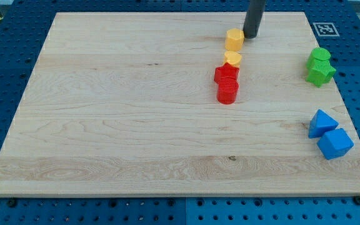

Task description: Push the hexagon into the heart

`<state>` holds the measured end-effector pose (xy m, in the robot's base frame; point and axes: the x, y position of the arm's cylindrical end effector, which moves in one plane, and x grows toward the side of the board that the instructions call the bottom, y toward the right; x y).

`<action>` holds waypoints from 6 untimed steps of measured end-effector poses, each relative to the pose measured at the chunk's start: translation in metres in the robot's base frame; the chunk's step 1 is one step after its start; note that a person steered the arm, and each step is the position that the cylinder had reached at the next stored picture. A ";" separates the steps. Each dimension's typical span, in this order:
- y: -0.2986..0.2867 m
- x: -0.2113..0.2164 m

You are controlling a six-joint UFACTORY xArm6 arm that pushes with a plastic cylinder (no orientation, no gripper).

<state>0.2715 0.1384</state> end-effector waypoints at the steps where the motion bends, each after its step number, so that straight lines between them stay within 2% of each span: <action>1: -0.028 0.000; 3: -0.038 0.022; 6: -0.038 0.027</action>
